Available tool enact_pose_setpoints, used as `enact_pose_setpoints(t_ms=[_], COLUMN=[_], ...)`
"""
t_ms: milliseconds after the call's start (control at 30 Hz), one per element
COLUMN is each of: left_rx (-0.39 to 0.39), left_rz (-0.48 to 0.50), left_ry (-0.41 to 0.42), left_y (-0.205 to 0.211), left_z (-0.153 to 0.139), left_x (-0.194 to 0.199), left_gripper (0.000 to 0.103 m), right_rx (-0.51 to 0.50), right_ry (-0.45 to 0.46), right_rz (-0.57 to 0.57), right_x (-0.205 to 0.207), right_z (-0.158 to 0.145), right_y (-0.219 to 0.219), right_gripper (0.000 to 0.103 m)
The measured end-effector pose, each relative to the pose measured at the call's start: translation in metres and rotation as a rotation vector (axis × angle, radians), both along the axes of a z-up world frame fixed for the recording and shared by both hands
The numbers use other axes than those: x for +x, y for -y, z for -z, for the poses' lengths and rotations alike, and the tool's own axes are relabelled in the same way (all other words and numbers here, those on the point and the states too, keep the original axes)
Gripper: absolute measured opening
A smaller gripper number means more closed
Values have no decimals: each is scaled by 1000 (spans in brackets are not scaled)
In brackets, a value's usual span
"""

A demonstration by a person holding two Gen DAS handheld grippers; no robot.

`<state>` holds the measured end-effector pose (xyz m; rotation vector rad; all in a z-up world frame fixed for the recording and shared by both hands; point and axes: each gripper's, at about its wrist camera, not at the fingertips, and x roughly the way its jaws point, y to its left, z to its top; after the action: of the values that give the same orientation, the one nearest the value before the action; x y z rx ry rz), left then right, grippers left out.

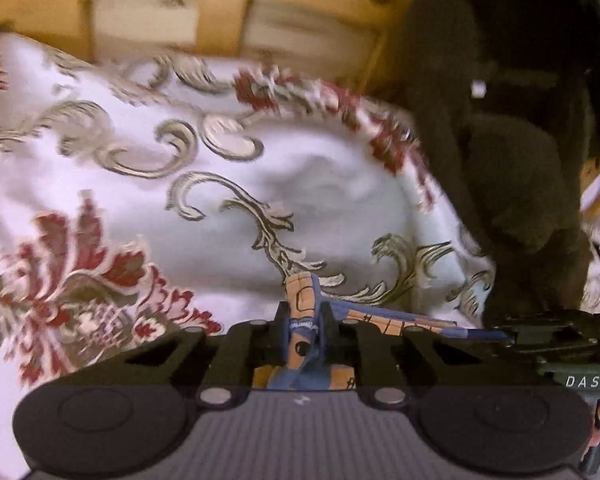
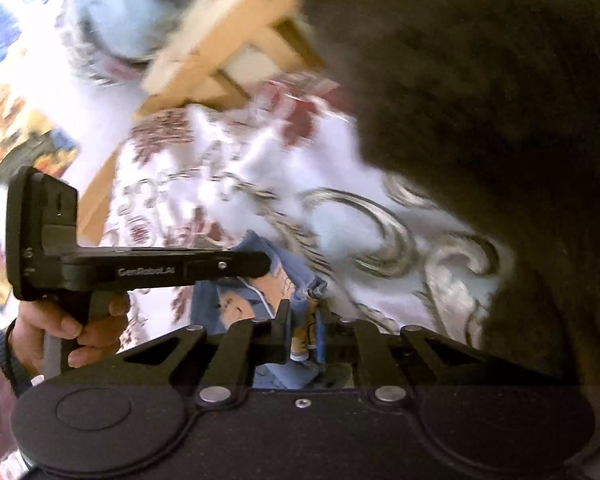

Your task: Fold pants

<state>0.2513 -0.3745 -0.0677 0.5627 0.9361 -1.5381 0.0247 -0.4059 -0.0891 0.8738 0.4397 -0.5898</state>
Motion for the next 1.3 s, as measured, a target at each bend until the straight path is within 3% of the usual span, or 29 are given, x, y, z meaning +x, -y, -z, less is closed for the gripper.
enact_pose_setpoints(t_ms=[167,367,500,633,800,933,1067,1100,1167,1233,1300], left_rx=[-145,-266,-256,-241,-219,-168,-149,-137,-111,-55,-17], left_rz=[-105,-291,-451,-629,-784,-825,-874,-885,-902,-921,-943], left_ry=[-5,-95,-152,-301,-459,-544,-601,-610,-618,-609,-600], left_y=[-52,-134,-198,-256,-286,-279,-264,-260,-248,-238,-232], left_z=[-18,-34,-23,-3,16,24,25,25,27,29,32], left_x=[12,36,44,50,50,47,48,49,51,52,53], left_gripper=[15,21,60,68,83,83,83,82,74,55,45], right_rx=[-186,-464,-586,-669,-744,-762,-808,-823,-854,-883,-911], right_ry=[15,-5,-90,-215,-318,-339,-344,-346,-358,-378,-399], right_rz=[-149,-452,-674,-884,-997,-1035,-1050,-1052,-1054,-1056,-1058], right_x=[6,23,38,48,56,54,47,45,46,46,47], right_z=[-23,-47,-44,-23,-6,-1,-4,-4,-3,0,2], right_y=[-26,-84,-123,-163,-189,-194,-202,-205,-208,-211,-215], right_gripper=[11,11,11,11,16,31,53,53,53,53,52])
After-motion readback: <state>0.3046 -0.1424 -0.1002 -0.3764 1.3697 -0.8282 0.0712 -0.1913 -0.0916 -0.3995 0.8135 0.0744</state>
